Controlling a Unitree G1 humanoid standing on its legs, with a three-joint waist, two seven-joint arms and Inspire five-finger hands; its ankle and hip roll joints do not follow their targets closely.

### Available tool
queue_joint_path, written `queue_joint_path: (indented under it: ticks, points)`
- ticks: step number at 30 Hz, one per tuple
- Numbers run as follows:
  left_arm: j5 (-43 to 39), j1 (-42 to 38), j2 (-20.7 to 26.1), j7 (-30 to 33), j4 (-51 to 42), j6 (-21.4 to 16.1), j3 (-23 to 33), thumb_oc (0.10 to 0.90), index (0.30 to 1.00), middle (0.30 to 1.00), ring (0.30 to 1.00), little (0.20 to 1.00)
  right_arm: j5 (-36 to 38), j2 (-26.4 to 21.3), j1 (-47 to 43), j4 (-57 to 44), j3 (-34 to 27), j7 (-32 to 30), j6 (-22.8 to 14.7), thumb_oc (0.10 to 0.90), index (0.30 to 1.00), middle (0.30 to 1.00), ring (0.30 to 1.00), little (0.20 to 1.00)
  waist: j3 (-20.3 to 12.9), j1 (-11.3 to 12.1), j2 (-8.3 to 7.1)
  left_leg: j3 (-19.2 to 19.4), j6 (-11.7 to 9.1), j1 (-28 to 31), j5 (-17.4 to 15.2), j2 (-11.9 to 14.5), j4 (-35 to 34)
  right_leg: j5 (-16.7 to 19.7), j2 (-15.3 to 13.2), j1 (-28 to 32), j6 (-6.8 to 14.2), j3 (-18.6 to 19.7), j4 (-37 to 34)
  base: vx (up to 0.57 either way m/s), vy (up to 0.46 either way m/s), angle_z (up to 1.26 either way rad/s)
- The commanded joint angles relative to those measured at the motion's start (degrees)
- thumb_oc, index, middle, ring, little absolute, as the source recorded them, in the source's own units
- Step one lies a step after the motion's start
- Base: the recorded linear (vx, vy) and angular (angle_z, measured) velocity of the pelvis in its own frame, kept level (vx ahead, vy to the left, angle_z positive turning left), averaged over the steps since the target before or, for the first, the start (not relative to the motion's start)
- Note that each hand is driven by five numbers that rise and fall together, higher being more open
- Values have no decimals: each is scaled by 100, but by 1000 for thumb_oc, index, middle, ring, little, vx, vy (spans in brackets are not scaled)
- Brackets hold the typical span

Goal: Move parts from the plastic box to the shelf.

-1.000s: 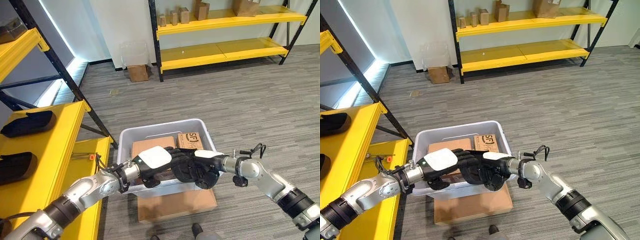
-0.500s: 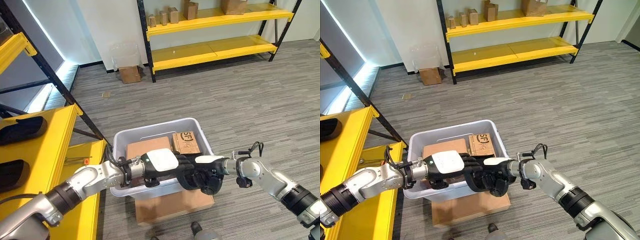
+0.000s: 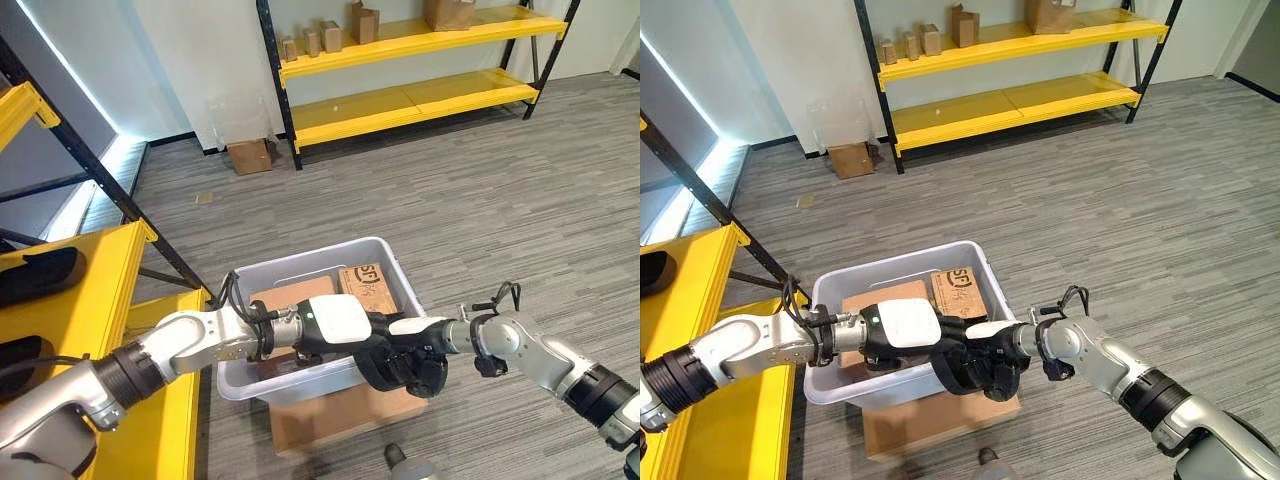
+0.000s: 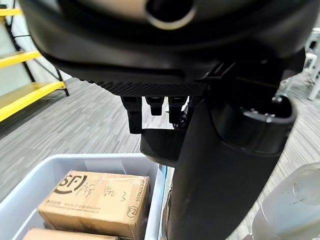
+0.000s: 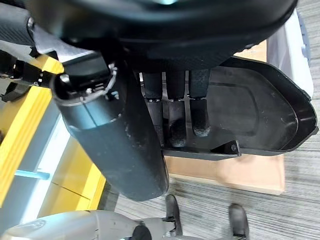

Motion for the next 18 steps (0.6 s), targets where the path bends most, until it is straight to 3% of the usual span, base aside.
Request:
queue_joint_path:
  ticks: [1,13,18]
  points:
    - [-179,-410,-347,264,-250,-166,-310,900,1000,1000,1000,1000,704,269,-1144,-803,-149,-395,-584,400,300,300,300,300,-514,83,-9,55,-186,433,-745,364,176,-32,-275,-370,562,-601,322,0,0,0]
    - [-101,-351,-631,513,-77,-78,-495,900,1000,1000,1000,1000,820,379,-1253,-728,-38,-467,-759,400,300,300,300,300,-493,59,-11,67,-188,420,-702,368,158,7,-277,-405,562,-598,329,0,0,0]
    - [-30,-236,-1031,510,74,172,-570,900,1000,1000,1000,1000,761,523,-1238,-633,-12,-593,-826,400,300,300,300,300,-496,46,-36,76,-188,404,-701,376,151,2,-272,-426,566,-594,343,0,0,0]
